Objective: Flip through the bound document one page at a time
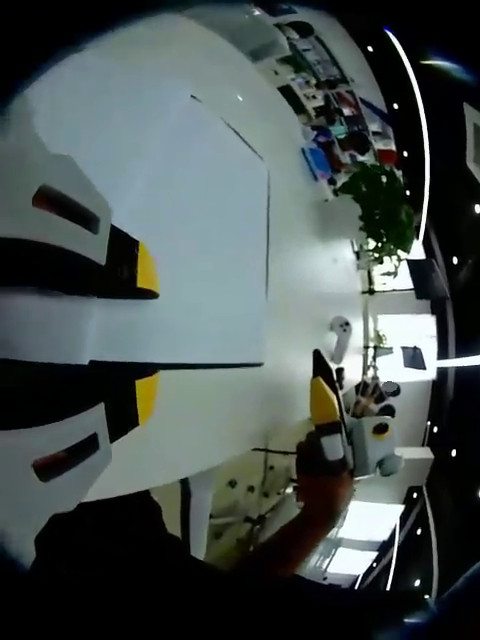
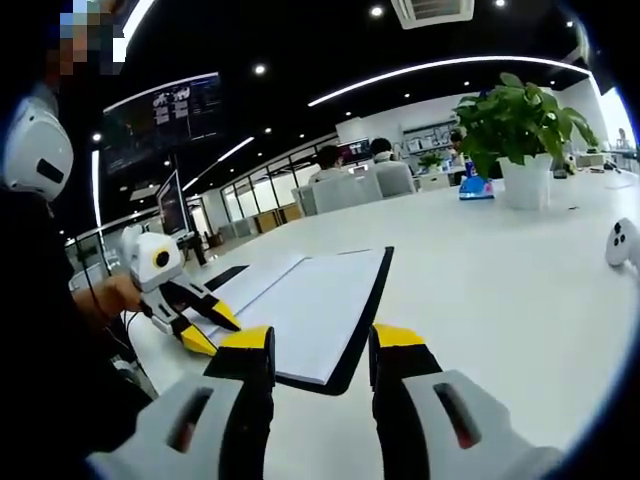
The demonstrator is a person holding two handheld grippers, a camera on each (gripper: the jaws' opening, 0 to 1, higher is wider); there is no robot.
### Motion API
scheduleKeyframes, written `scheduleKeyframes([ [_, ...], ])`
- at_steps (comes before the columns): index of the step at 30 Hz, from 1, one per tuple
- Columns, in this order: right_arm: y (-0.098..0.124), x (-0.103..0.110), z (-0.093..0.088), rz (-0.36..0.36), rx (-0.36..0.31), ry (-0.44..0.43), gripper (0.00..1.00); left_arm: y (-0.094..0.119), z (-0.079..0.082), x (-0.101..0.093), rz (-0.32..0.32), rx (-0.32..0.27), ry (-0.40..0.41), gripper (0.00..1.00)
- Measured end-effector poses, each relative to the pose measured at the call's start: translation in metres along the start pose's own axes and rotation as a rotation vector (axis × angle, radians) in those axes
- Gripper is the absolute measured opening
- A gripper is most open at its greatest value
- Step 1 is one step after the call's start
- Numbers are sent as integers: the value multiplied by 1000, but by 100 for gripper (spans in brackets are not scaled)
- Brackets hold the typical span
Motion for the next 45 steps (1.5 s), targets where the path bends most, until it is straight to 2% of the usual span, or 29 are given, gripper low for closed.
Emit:
scheduleKeyframes([
  [19, 5, -4, -2, -4, 4, -11, 37, 0, 1, 9, -43, -12, 70, 28],
  [25, 7, -6, -1, -10, -3, -9, 37, -1, 2, 5, -31, 14, 17, 29],
  [35, 5, -8, -2, -8, 5, -4, 37, -2, 3, 5, -31, 39, -16, 30],
  [45, 5, -8, -3, -4, 10, -2, 37, -1, 2, 10, -77, 18, 56, 30],
])
Point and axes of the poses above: the point that each gripper's makers call its tool centre point, and the gripper's own axes: y roughly backward along the fingers, x roughly to its left, z roughly out of its top, the point moved 8 cm from there along y, roughly backward along the fingers, and after that the axes turned 5 degrees about z, right-handed, at the moved point
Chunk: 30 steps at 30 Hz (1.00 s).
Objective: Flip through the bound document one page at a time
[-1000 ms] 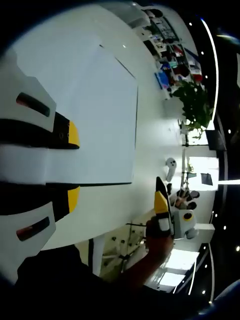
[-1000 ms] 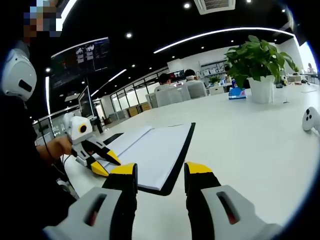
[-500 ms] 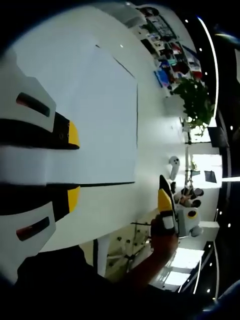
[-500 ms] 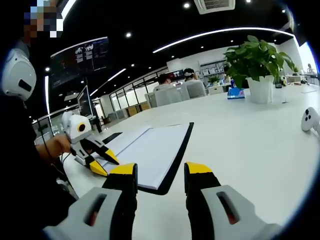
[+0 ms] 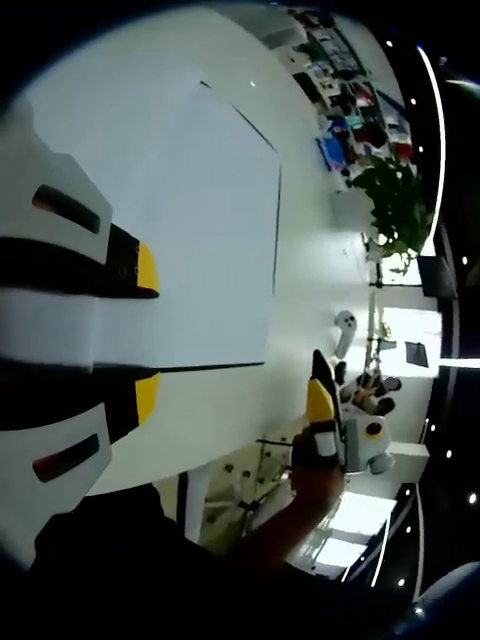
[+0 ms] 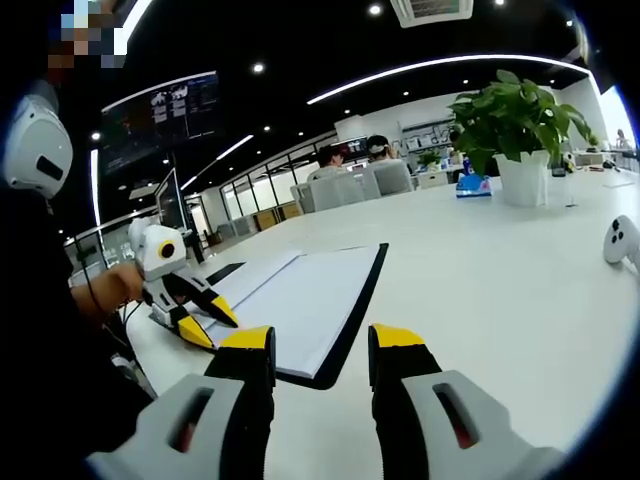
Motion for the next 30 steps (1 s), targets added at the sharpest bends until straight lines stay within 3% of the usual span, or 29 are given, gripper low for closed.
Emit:
scheduleKeyframes([
  [30, 4, -3, 0, 11, -12, -38, 37, 1, -6, 7, -87, -94, 78, 28],
])
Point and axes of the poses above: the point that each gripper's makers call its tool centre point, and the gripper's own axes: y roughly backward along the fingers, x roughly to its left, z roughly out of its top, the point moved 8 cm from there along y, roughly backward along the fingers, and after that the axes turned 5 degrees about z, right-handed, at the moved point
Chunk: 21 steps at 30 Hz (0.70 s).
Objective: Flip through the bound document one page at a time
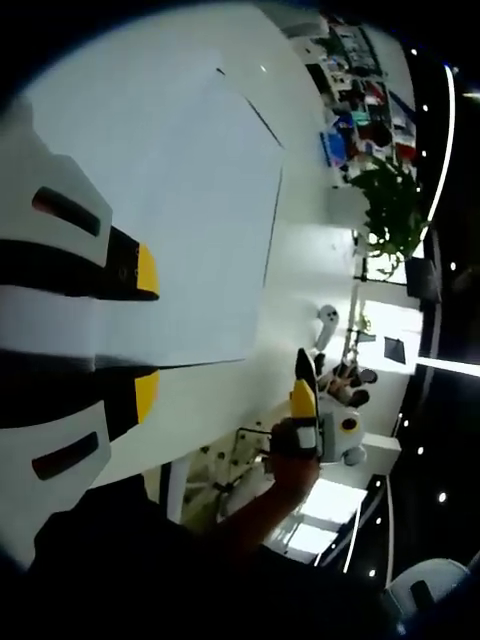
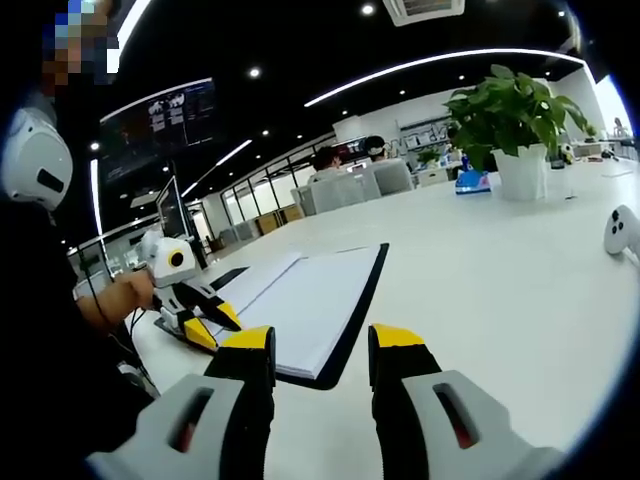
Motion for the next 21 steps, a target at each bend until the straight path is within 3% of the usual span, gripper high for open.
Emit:
scheduleKeyframes([
  [18, -2, 1, -5, 0, 40, -7, 36, 0, -1, 0, -6, -36, 8, 27],
  [21, -2, 2, -9, 7, 66, -21, 34, -1, -2, 10, 65, -54, 20, 11],
])
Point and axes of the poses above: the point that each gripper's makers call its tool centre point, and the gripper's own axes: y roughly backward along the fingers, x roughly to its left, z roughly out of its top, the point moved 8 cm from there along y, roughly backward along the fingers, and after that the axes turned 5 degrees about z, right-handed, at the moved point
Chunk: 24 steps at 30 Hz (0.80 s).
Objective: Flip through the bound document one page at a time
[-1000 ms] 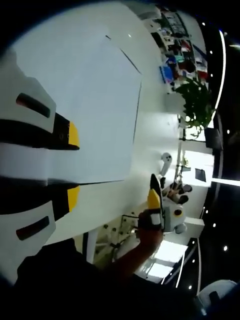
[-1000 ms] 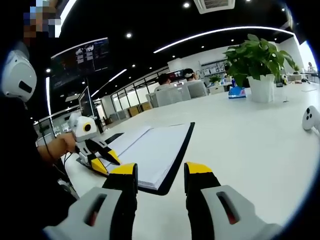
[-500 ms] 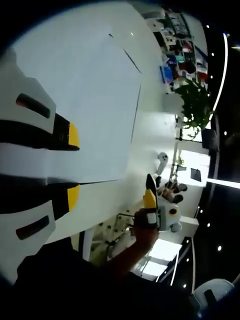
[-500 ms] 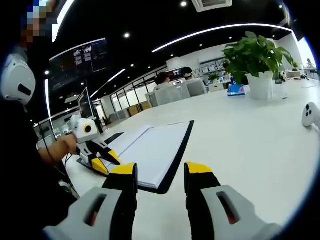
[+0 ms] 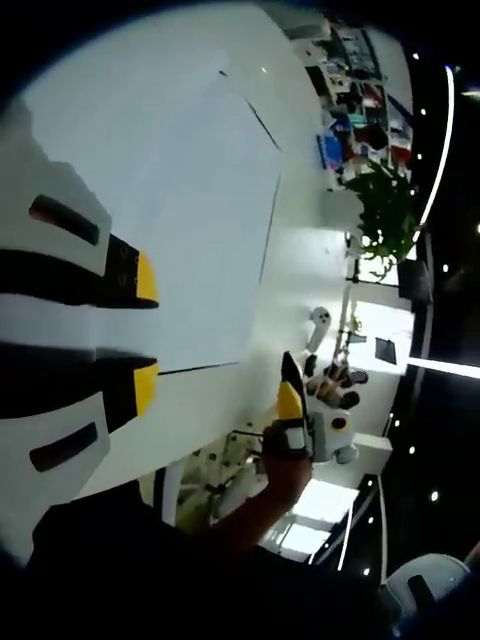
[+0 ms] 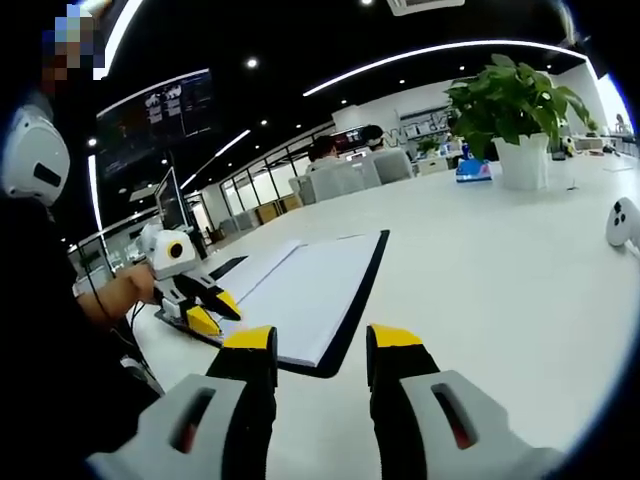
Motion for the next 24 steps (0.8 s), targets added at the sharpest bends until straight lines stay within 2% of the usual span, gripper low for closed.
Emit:
scheduleKeyframes([
  [1, 0, 1, -1, 4, 5, -4, 33, 0, 0, -1, -23, 2, 29, 13],
  [2, 0, 2, -1, 12, 10, -4, 33, 0, 0, -5, -58, 16, 8, 22],
  [3, 0, 3, -1, 16, 12, -3, 33, 0, 1, -12, -88, 21, -51, 27],
  [4, 0, 4, -1, 19, 16, -1, 33, 0, 1, -14, -84, 26, -72, 30],
  [6, 0, 4, -1, 19, 18, -1, 33, -1, 1, -15, -63, 22, -60, 30],
  [7, 0, 3, -1, 18, 16, -4, 33, -1, 1, -13, -39, 15, -2, 28],
  [9, -1, 2, -1, 15, 16, -4, 33, -2, 3, -12, -31, 21, 25, 28],
  [17, -2, 3, -3, 14, 27, 2, 33, -10, 7, -25, 41, 53, -54, 33],
  [20, -1, 2, -2, 9, 22, -3, 33, -11, 7, -25, 64, 70, -91, 32],
  [24, -1, 1, -2, 9, 20, -2, 33, -11, 7, -23, 72, 75, -103, 30],
])
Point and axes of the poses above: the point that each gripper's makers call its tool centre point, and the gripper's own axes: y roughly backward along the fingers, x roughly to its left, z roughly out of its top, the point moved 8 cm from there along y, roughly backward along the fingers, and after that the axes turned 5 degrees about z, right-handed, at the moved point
